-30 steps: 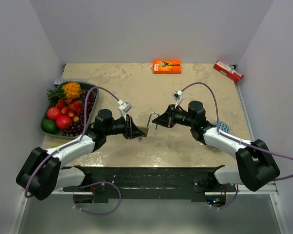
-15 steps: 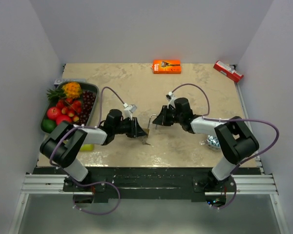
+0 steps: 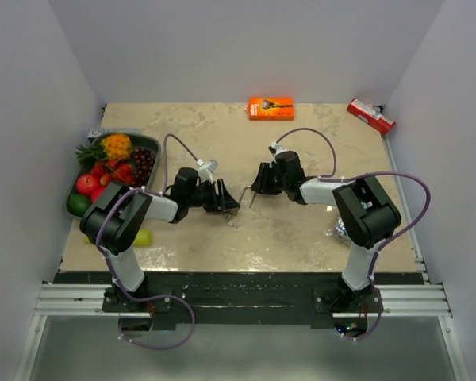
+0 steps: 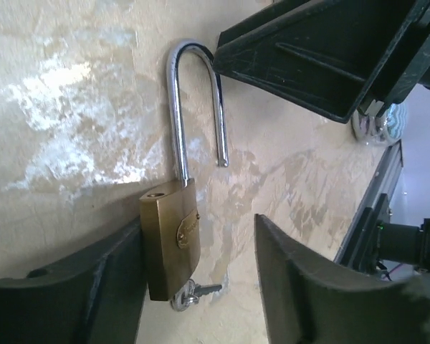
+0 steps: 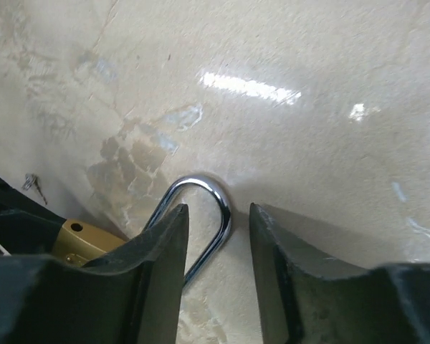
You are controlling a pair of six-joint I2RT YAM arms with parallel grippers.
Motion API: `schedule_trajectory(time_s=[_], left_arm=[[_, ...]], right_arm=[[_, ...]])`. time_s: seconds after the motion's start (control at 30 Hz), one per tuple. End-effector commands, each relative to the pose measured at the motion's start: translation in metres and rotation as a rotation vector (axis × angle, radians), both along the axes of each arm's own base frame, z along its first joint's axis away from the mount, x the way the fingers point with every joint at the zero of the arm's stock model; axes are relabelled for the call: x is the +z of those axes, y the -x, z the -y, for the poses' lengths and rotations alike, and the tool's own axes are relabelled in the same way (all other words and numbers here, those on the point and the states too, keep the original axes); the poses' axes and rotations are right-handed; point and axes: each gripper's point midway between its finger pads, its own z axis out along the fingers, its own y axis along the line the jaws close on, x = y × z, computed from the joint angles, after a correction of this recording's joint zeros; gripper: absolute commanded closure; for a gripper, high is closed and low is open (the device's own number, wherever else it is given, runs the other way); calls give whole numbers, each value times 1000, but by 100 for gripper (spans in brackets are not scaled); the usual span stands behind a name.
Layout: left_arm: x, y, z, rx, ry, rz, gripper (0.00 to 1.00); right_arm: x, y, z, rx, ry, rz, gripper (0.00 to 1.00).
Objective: Unlock with the key
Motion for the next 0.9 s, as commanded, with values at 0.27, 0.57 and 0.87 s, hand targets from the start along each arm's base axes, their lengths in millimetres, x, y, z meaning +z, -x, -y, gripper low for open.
schedule_trajectory(time_s=[0.27,0.57,0.87], left_arm=[[44,-41,-32,169,-184,207,1],[127,-23,-68,285,-224,344,1],[192,13,-87,185,-296,462,1]], right_arm=[[47,2,30,-117,102,134,37],[63,71,-31,-25,-32,85,31],[29,83,-71,-24,123,22,28]])
